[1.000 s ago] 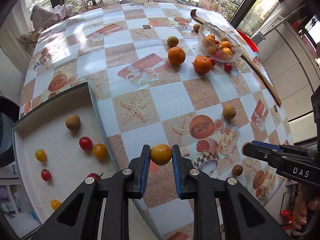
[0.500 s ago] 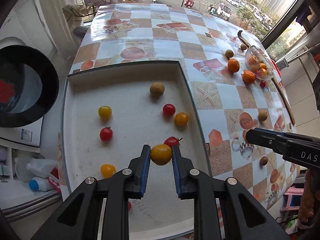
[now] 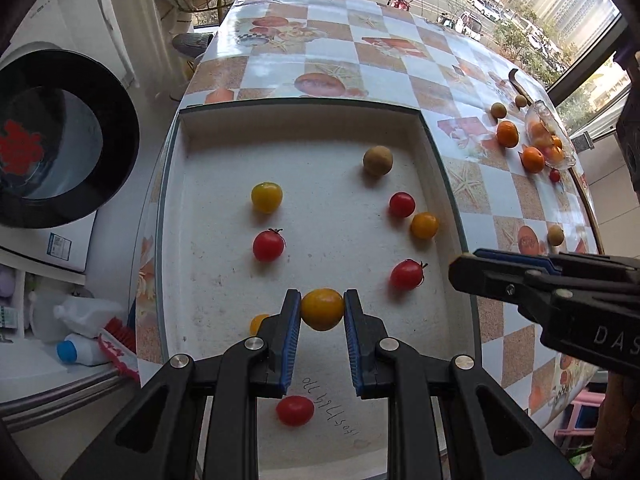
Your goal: Organize fruits
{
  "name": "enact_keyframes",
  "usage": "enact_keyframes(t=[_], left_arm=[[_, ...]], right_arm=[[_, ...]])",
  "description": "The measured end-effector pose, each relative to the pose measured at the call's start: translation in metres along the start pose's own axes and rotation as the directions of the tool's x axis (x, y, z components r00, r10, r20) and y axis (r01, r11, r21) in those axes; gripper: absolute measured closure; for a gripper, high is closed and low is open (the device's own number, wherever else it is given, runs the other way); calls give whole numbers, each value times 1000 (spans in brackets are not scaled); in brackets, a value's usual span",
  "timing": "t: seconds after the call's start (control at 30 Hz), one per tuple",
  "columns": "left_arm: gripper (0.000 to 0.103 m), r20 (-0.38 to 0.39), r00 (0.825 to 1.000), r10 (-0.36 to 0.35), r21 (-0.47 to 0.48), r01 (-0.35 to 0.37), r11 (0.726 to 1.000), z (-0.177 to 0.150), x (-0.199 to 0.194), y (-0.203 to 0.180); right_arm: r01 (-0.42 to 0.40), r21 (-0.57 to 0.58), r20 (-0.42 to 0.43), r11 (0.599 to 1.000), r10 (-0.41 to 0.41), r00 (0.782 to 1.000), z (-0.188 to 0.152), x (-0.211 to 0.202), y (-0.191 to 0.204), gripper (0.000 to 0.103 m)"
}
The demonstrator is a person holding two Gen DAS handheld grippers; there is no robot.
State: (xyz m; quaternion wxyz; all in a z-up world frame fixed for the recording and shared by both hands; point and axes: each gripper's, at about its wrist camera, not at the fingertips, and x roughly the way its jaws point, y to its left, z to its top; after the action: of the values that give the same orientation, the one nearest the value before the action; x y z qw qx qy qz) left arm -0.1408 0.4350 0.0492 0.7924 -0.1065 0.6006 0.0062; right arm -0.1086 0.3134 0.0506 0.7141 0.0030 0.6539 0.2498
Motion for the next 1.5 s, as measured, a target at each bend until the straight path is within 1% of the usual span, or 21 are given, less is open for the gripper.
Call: enact_keyframes(t=[0.23,0.4,0.67,0.87,0.97,1.03,1.07,1.1,1.13,1.17,1.2,1.23,1.27,1.3,1.37,1.43,1.5], left_arm=[[80,-38,999,-20,-11,19,1000,-16,13,-10],[80,-48,999,-20,-14,19,1000,-22,17,-12],[80,-49,999,-12,-4,12,1000,-27,21,-14],[80,-40,999,7,44,-6,999,-35,21,-25],[79,-44,999,27,72,-24,997,-35,23,-29],[79,-49,998,39,81,-35,996,-35,26,-32],[78,-52,998,45,85,-41,996,-35,26,-33],[64,-55,997,53,88,-48,995,-36,27,-35],[38,-52,997,62,87,-58,995,-36,26,-35],[30,-32,997,74,84,-71,994,-34,22,-34],[28,-9,997,82,84,-81,993,-34,18,-34],[28,-5,997,83,88,-82,993,-34,16,-35],[28,-13,996,84,90,-82,993,-33,16,-35],[28,-20,996,87,89,-85,992,-32,16,-35],[28,-27,996,89,85,-86,993,-30,16,-33],[28,-30,996,88,82,-86,993,-29,14,-33],[28,-32,996,88,82,-85,993,-29,11,-32]], right_arm=[[-21,-26,-20,999,20,1000,35,20,8,81],[-21,-56,-51,998,18,999,48,39,14,81],[-13,-79,-100,997,5,995,59,65,23,80],[10,-103,-114,995,-21,993,61,76,27,78],[10,-104,-134,995,-24,991,61,81,28,78],[3,-103,-138,995,-17,990,60,81,29,74],[-1,-104,-141,995,-14,990,61,82,30,66],[1,-106,-141,994,-16,990,61,82,31,54],[1,-109,-137,994,-16,990,62,81,31,47],[-6,-110,-132,994,-9,991,62,79,32,45],[-15,-109,-127,994,1,992,63,77,33,44],[-22,-109,-122,994,9,993,64,74,33,44],[-28,-108,-117,994,16,993,65,72,34,40],[-34,-105,-110,994,22,994,65,69,34,35],[-45,-96,-95,994,36,995,67,62,33,31],[-53,-83,-79,995,47,996,69,53,29,30],[-57,-71,-62,996,52,997,69,45,27,21]])
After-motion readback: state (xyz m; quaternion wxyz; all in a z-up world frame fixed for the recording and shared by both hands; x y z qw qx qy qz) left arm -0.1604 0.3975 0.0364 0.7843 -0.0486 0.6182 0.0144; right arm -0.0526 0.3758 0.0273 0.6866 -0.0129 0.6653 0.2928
